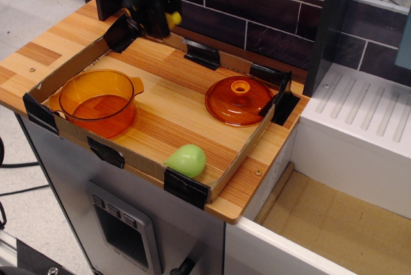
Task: Put banana in pot
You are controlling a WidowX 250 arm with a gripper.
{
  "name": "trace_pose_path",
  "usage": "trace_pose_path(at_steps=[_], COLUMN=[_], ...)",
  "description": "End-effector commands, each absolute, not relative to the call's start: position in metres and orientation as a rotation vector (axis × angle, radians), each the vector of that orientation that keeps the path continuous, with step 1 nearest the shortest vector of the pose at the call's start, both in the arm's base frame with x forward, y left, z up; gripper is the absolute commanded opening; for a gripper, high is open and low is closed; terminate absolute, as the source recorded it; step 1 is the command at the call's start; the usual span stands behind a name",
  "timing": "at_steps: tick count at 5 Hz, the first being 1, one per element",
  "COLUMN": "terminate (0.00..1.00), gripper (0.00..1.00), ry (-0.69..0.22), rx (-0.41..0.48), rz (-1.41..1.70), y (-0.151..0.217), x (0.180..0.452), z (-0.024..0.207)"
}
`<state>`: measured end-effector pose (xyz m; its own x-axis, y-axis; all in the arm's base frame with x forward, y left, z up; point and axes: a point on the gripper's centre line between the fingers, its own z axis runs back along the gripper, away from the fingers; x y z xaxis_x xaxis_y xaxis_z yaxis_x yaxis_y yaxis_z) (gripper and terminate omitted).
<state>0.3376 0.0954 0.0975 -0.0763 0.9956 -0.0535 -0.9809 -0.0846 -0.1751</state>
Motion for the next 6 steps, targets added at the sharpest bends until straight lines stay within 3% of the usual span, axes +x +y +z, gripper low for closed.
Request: trace_pose_path(at_steps=[1, 3, 4, 5, 6], terminate=[0.00, 0.00, 0.00, 0.00, 0.00], gripper=[0.00, 0.00, 1.00, 1.00, 1.00], ry=[-0.110, -0.129, -0.107, -0.105, -0.101], rx=[-0.116, -0.053, -0.031, -0.075, -0.131], rz=[1.531, 1.475, 1.438, 1.426, 1.477], y=[0.136, 0.148, 0.143, 0.137, 0.130], x=[0.292, 0.271, 0.264, 0.263, 0.271], z=[0.097, 0.066, 0.061, 0.073, 0.105])
